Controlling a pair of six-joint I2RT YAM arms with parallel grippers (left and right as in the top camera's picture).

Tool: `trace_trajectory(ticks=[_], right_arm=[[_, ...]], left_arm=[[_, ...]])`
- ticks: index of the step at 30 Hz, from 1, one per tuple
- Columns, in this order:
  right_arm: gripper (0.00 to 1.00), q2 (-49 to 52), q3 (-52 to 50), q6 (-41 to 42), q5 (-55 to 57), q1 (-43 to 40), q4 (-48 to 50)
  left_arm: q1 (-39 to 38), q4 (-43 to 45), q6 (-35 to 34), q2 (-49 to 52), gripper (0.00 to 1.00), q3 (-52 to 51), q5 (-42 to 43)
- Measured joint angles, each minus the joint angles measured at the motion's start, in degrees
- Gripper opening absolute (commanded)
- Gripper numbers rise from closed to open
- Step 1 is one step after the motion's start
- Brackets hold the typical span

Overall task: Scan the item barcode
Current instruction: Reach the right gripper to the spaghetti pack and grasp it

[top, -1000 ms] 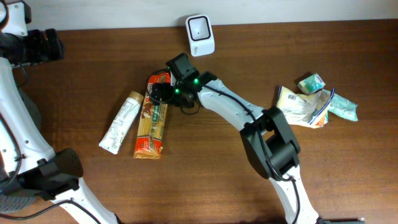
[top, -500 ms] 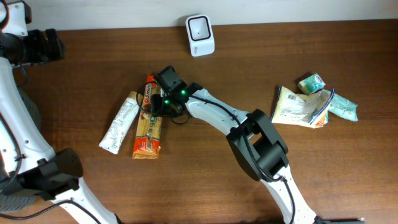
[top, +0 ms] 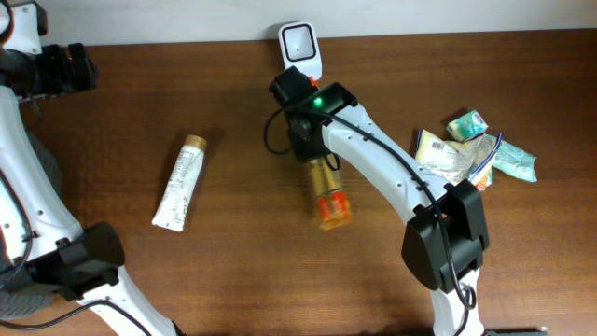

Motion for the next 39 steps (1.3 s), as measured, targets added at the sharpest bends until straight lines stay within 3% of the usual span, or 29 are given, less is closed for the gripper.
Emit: trace_trajectory(ticks=[3, 6, 8, 10, 11, 13, 17, 20, 24, 28, 33, 39], right_arm=[[0.04, 2.80, 0.24, -2.56, 12.98, -0.04, -6.34], [0.05, 10.54, 0.48, -3.48, 19.71, -0.04, -5.62], [0.17, 13.57, 0.48, -4.26, 20.39, 0.09, -5.25], [0.39, 13.81, 0.55, -4.72, 21.07, 1.31, -5.01], [0.48, 13.81, 0.59, -5.07, 20.98, 2.36, -4.87], [0.55, 13.81, 0.85, -5.53, 18.82, 5.66, -4.79], [0.56, 13.81, 1.81, -8.48, 8.00, 13.09, -5.42], [0.57, 13.73, 8.15, -11.34, -1.44, 12.46, -10.03], [0.71, 12.83, 22.82, -12.70, -10.56, 4.46, -17.53], [0.75, 11.04, 26.29, -15.37, -23.32, -13.09, -20.15], [0.83, 11.04, 14.67, -26.56, -38.45, -26.27, -21.00], [0.84, 11.39, -6.49, -34.58, -47.23, -26.49, -6.05]], left_arm=[[0.02, -0.02, 0.00, 0.00, 0.99, 0.00, 0.00], [0.00, -0.02, 0.00, 0.00, 0.99, 0.00, 0.00], [0.02, -0.02, 0.00, 0.00, 0.99, 0.00, 0.00], [0.02, -0.02, 0.00, 0.00, 0.99, 0.00, 0.00], [0.02, -0.02, 0.00, 0.00, 0.99, 0.00, 0.00], [0.02, -0.02, 0.00, 0.00, 0.99, 0.00, 0.00], [0.02, 0.00, 0.00, 0.00, 0.99, 0.00, 0.00], [0.02, -0.04, 0.00, 0.00, 0.99, 0.00, 0.00], [0.00, -0.09, 0.00, 0.00, 0.99, 0.00, 0.00], [0.00, -0.31, 0.00, 0.00, 0.99, 0.00, -0.02], [0.02, -0.35, 0.00, 0.00, 0.99, 0.00, -0.02], [0.00, -0.44, 0.02, 0.00, 0.99, 0.00, -0.02]])
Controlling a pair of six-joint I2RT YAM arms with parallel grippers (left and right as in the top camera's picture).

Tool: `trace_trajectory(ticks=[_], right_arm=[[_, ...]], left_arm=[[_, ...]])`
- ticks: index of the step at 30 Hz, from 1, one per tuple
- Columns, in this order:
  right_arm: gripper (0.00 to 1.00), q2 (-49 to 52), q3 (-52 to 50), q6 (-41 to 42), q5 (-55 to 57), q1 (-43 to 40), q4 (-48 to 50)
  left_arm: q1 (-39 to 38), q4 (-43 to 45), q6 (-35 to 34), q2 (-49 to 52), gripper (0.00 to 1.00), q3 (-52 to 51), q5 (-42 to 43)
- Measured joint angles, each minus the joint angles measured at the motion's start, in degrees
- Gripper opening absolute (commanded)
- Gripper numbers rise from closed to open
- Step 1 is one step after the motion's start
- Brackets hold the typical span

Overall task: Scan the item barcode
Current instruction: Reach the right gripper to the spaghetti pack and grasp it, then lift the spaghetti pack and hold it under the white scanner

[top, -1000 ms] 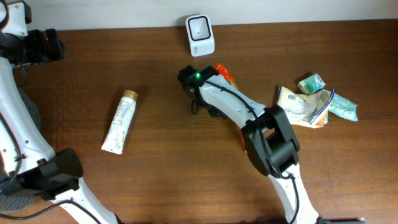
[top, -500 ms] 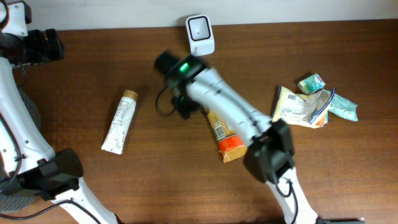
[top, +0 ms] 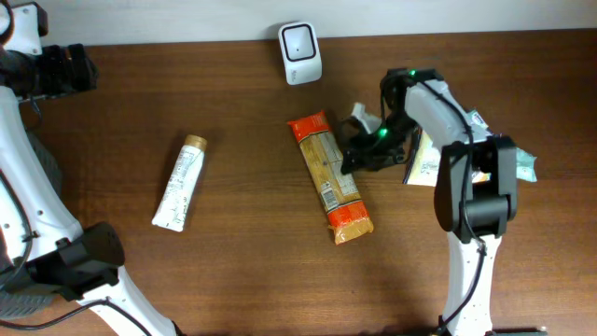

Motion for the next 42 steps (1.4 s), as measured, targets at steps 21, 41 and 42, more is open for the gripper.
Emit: trace_trajectory(ticks=[21, 41, 42], right_arm=[[0.04, -1.62, -8.55, 14.34, -12.31, 5.44, 20.13], [0.04, -41.27, -4.33, 30.49, -10.69, 1.27, 27.36], [0.04, -41.27, -4.35, 30.84, -10.40, 1.27, 27.47]], left_arm=[[0.02, -0.02, -0.02, 0.00, 0.99, 0.00, -0.02], [0.02, -0.02, -0.02, 0.00, 0.99, 0.00, -0.02], [0.02, -0.02, -0.02, 0.00, 0.99, 0.00, -0.02]])
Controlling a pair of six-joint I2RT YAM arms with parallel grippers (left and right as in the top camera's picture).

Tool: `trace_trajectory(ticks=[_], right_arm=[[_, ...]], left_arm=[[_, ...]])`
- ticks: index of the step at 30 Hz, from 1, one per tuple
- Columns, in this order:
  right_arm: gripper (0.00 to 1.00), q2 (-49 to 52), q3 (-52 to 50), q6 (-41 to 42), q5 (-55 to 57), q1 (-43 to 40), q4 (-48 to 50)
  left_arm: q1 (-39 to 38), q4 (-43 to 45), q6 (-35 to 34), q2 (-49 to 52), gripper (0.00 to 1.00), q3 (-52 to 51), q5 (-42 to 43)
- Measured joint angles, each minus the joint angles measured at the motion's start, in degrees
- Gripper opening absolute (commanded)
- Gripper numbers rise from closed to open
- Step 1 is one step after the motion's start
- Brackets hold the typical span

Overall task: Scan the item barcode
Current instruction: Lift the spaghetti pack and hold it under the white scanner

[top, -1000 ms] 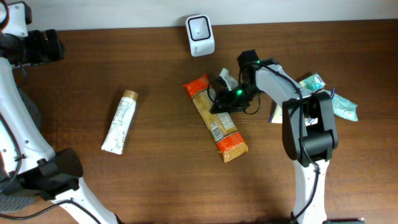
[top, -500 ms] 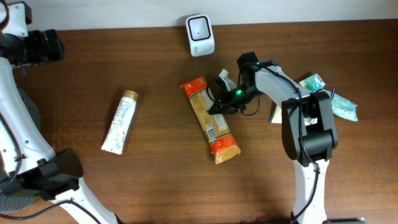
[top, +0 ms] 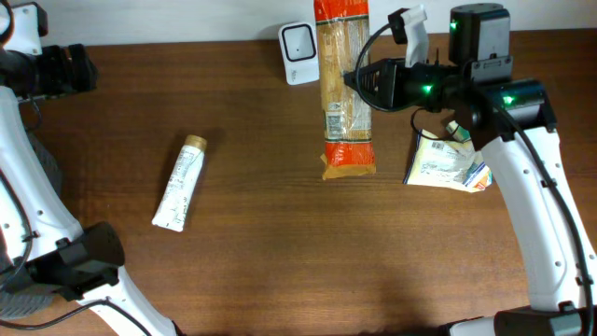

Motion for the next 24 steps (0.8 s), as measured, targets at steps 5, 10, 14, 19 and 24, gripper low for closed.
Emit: trace_trajectory(ticks=[5, 10, 14, 19, 24], right_arm=[[0.04, 0.00, -0.02, 1.09, 2.80, 1.49, 1.36], [0.04, 0.90, -0.07, -12.72, 28.81, 18.86, 3.41], [0.04, 8.00, -0.07, -33.22, 41.20, 26.93, 10.54], [0.04, 21.86, -0.61, -61.59, 59.54, 27.47, 32.41], [0.04, 33.88, -1.16, -82.79, 66.25, 26.16, 67.54]], left_arm=[[-0.02, 0.00, 0.00, 0.00, 0.99, 0.00, 0.00], [-0.02, 0.00, 0.00, 0.00, 0.99, 0.00, 0.00], [0.00, 0.00, 0.00, 0.00, 0.99, 0.00, 0.00], [-0.02, 0.07, 0.00, 0.00, 0.99, 0.00, 0.00], [0.00, -0.04, 0.02, 0.00, 0.99, 0.00, 0.00]])
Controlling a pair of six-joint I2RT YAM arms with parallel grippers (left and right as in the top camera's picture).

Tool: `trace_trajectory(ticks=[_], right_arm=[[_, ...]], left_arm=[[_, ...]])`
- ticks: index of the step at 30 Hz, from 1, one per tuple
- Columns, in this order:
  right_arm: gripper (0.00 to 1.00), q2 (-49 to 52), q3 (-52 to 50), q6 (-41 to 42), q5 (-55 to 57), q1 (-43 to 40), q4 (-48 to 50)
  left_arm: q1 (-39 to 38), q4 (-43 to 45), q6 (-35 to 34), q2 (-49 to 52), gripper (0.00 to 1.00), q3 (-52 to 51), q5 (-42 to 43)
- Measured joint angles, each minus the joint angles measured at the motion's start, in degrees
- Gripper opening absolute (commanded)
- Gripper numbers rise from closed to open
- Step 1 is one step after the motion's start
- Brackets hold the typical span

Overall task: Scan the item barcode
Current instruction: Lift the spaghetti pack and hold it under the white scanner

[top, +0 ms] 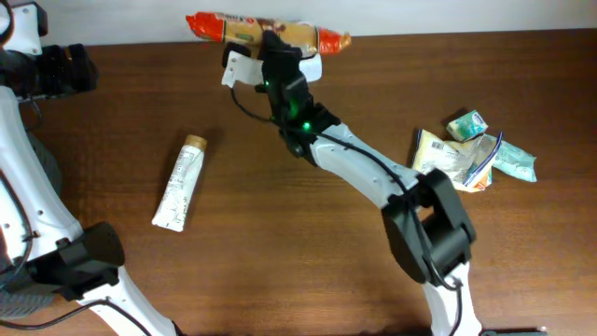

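In the overhead view, a long orange-and-tan packet [224, 26] lies crosswise at the table's far edge, held up by my right gripper [277, 42], which is shut on its middle. The white barcode scanner [312, 65] stands right under the packet and gripper, with only a sliver of its base showing. The barcode itself cannot be seen. My left gripper [61, 67] rests at the far left edge, away from everything, and its fingers cannot be made out.
A white tube with a gold cap [180, 183] lies on the left half of the brown table [280, 271]. A heap of small packets [466, 154] sits at the right. The right arm stretches diagonally across the centre.
The right gripper moved left with the packet, from right of the scanner to directly over it. The packet turned from lengthwise to crosswise and now covers the scanner.
The right gripper was at the packet near the scanner. Then the packet lay flat mid-table with the gripper beside it. Then the gripper held it lifted, upright in view, right of the scanner. Now it is held crosswise over the scanner.
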Motion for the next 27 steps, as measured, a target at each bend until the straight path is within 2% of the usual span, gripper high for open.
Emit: trace_trajectory(ticks=[3, 7, 13, 18, 27], right_arm=[[0.04, 3.56, -0.02, -5.09, -5.07, -2.51, 9.27], [0.04, 8.13, -0.02, -6.88, -11.69, -7.28, 13.11], [0.04, 9.73, -0.02, -7.34, -15.34, -7.85, 12.90], [0.04, 9.75, -0.02, -7.43, -17.11, -5.18, 7.93], [0.04, 9.75, -0.02, -7.50, -12.57, -6.32, 7.96]], left_arm=[[0.00, -0.02, 0.00, -0.02, 0.99, 0.00, -0.02], [-0.02, 0.09, 0.00, -0.02, 0.99, 0.00, -0.02], [0.00, 0.02, -0.02, -0.02, 0.99, 0.00, 0.00], [0.00, 0.02, -0.02, -0.02, 0.99, 0.00, 0.00], [0.00, 0.04, -0.02, -0.02, 0.99, 0.00, 0.00]])
